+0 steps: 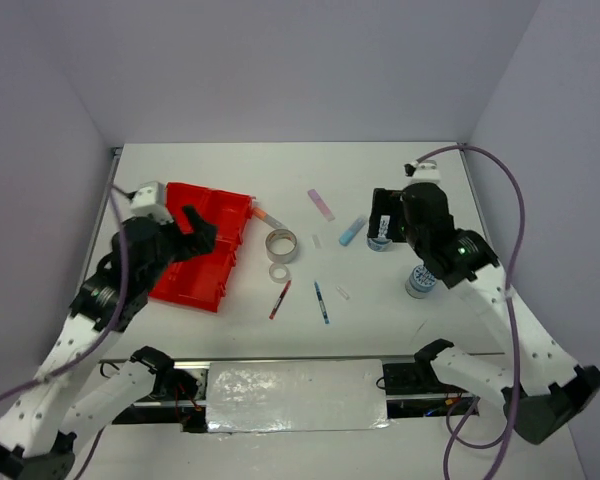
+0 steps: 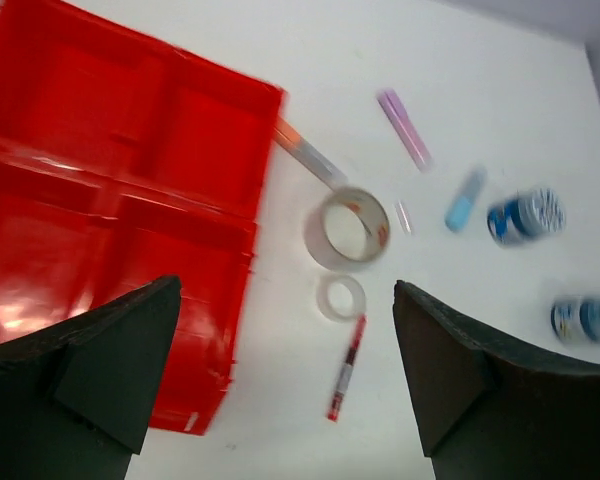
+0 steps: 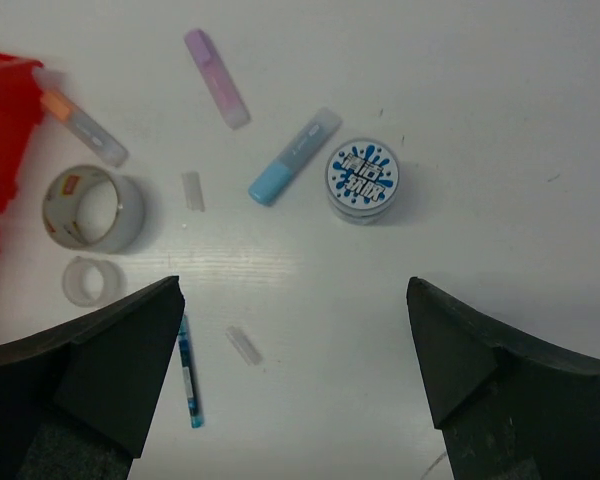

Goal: Sort the stationery into containers
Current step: Pick up the pen from the center of the board.

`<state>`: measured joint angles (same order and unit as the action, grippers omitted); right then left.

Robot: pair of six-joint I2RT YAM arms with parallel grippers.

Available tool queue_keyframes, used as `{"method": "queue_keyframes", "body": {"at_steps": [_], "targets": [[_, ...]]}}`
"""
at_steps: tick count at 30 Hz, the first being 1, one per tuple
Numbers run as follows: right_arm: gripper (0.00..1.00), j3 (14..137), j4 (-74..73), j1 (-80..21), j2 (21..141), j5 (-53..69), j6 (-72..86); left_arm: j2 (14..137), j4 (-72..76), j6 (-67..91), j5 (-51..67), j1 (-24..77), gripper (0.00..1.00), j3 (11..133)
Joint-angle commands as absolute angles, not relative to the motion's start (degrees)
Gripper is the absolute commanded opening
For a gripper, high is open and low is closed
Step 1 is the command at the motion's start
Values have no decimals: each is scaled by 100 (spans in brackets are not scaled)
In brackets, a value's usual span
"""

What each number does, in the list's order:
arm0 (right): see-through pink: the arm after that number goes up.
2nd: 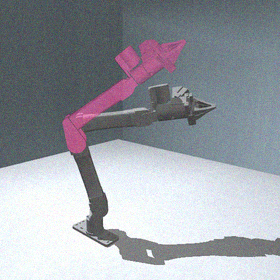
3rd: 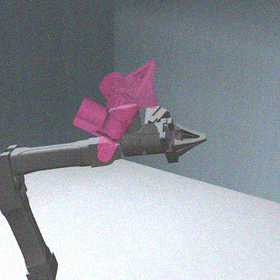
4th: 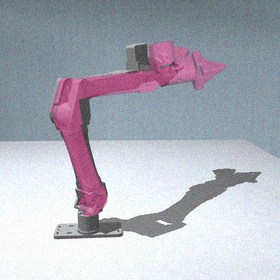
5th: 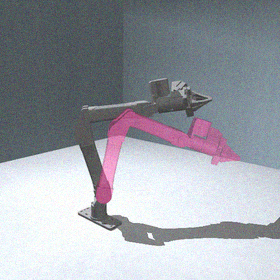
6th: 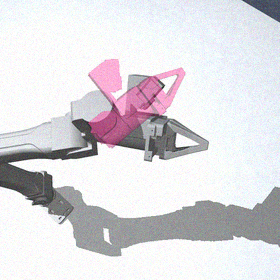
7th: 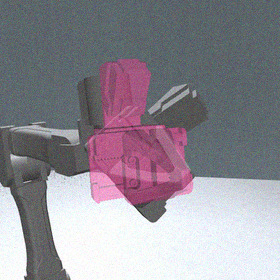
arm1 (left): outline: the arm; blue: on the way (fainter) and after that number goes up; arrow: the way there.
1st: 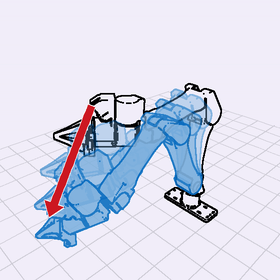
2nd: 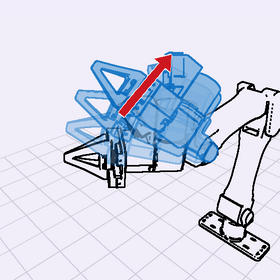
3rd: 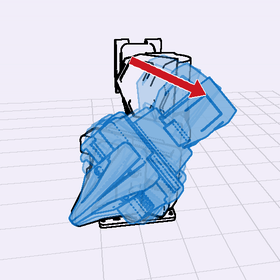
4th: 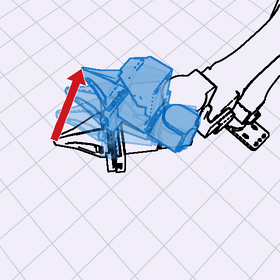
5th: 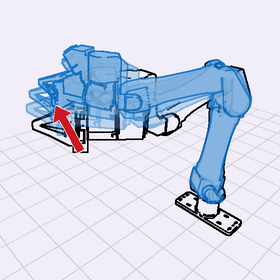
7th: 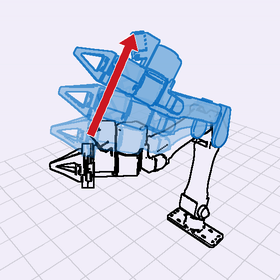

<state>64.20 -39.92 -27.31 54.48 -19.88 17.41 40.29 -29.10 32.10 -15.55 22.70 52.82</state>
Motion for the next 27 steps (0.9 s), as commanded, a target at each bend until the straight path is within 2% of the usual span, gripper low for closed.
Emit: {"method": "queue_keyframes", "body": {"at_steps": [1, 5, 11, 27], "targets": [[100, 6469, -3885, -2786, 5660, -1986, 1898, 5051, -2013, 3744, -702, 2872, 99, 5027], [100, 6364, -3780, -2804, 5696, -1951, 1872, 6911, -2127, 3806, -1721, 4171, 99, 5378], [100, 6135, -3814, -2795, 5573, -2074, 1688, 8347, -2145, 3770, -2197, 5053, 99, 5845], [100, 5924, -3674, -2804, 5458, -1793, 1521, 9501, -2381, 3586, -2003, 5493, 76, 5712]]}}
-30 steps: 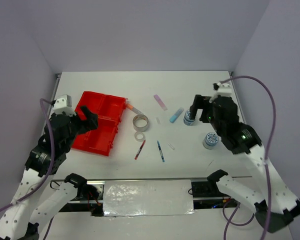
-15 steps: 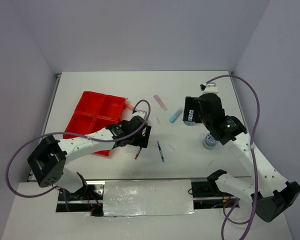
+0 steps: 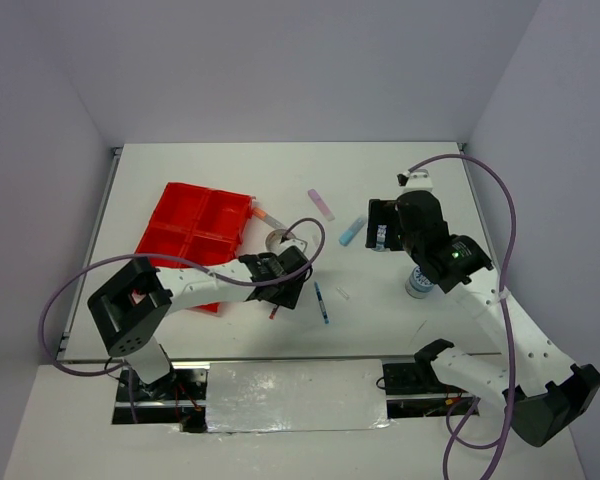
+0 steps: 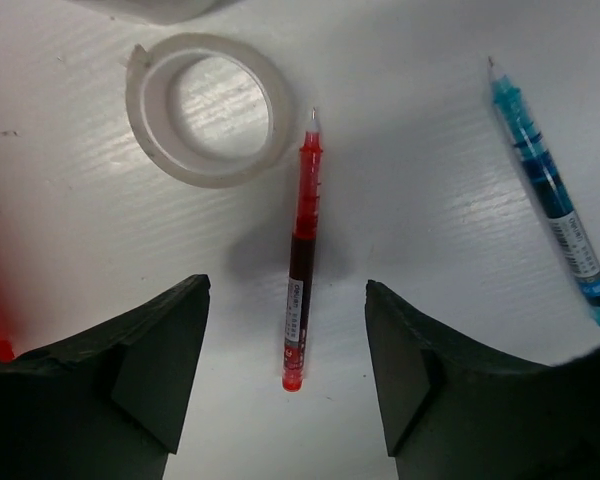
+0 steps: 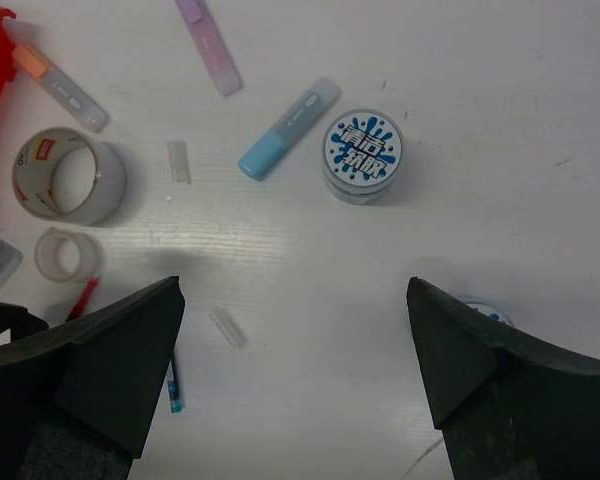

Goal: Sort the stationery into containers
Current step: Pick up the pen from the center of the board.

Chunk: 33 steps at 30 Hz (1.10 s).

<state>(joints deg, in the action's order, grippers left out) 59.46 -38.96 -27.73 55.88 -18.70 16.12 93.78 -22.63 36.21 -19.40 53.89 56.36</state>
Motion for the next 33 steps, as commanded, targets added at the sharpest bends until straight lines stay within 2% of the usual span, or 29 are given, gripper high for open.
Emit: {"method": "queue_keyframes", "body": {"at_steps": [1, 4, 12, 14, 16, 24, 27, 33], "targets": [[100, 5933, -3683, -2804, 5484, -1784, 1521, 9605, -2512, 3595, -2030, 5519, 74, 5756], [100, 5968, -3700, -2804, 5511, -1767, 1494, 9685, -2671, 3621, -2048, 5581, 69, 5827], [100, 5994, -3726, -2813, 5502, -1635, 1415, 9738, -2830, 3525, -1750, 5581, 67, 5722], [100, 6047, -3796, -2804, 5563, -1617, 1398, 9791, -2900, 3498, -1609, 5590, 58, 5704], [100, 6038, -3806, -2804, 5546, -1626, 1397, 9809, -2874, 3481, -1346, 5590, 54, 5660], [100, 5915, -3700, -2813, 5379, -1564, 1362, 9923, -2743, 3261, -915, 5318, 51, 5599], [100, 5906, -3709, -2804, 5362, -1538, 1345, 9888, -2620, 3234, -695, 5081, 47, 5502], [100, 5854, -3648, -2813, 5335, -1494, 1336, 9958, -2628, 3182, -765, 5019, 46, 5502]]}}
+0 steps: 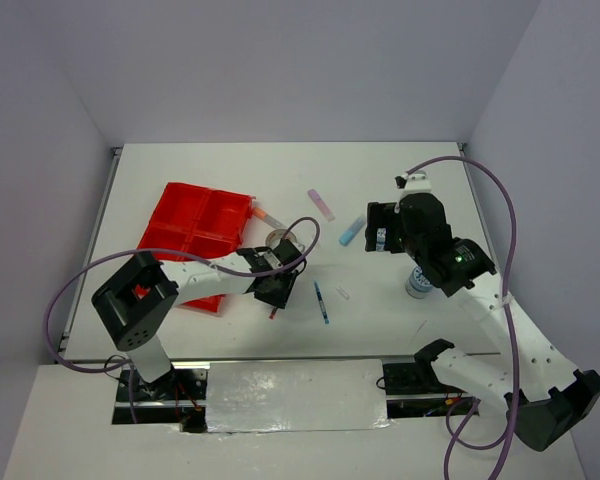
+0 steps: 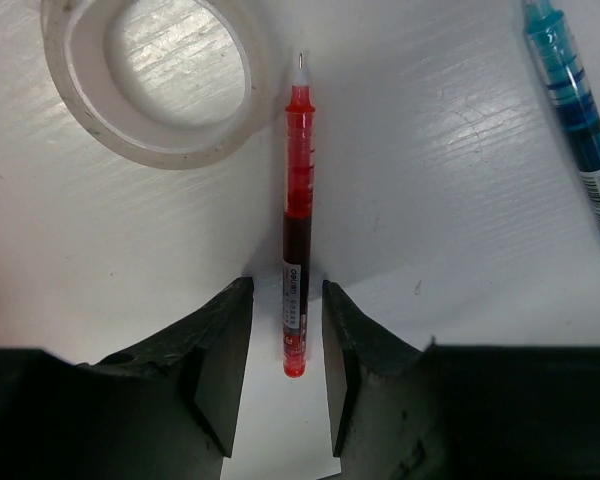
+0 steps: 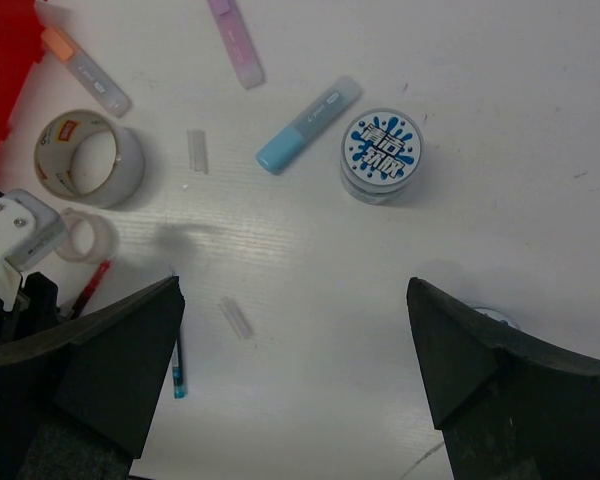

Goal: Sort the stationery into containers
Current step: Pick up the pen from the center of the board.

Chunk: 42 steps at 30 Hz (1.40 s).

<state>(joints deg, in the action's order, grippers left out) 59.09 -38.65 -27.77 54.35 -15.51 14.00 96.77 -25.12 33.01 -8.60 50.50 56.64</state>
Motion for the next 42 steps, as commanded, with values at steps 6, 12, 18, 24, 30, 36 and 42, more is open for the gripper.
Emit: {"method": "queue_keyframes", "body": {"at_steps": [6, 12, 18, 24, 30, 36, 42], "targets": [[100, 5862, -3683, -2813, 5317, -1485, 1327, 10177, -2645, 3164, -852, 5019, 39, 5502], [100, 5871, -3639, -2804, 5352, -1433, 1301, 10221, -2584, 3155, -826, 5141, 41, 5291], [100, 5889, -3665, -2813, 5441, -1380, 1318, 10345, -2339, 3243, -677, 5291, 27, 4967], [100, 5871, -3639, -2813, 5440, -1275, 1345, 10266, -2364, 3348, -782, 5326, 0, 4843], [100, 5748, -3506, -2786, 5974, -985, 1345, 9425, -2854, 3506, -1177, 5379, 0, 5053], [100, 5669, -3463, -2830, 6994, -370, 1178, 8107, -3760, 3647, -2213, 5379, 0, 5695], [95, 5669, -3279, -3382, 7803, -570, 1195, 6762, -4499, 3700, -3206, 5134, 0, 6248]]}}
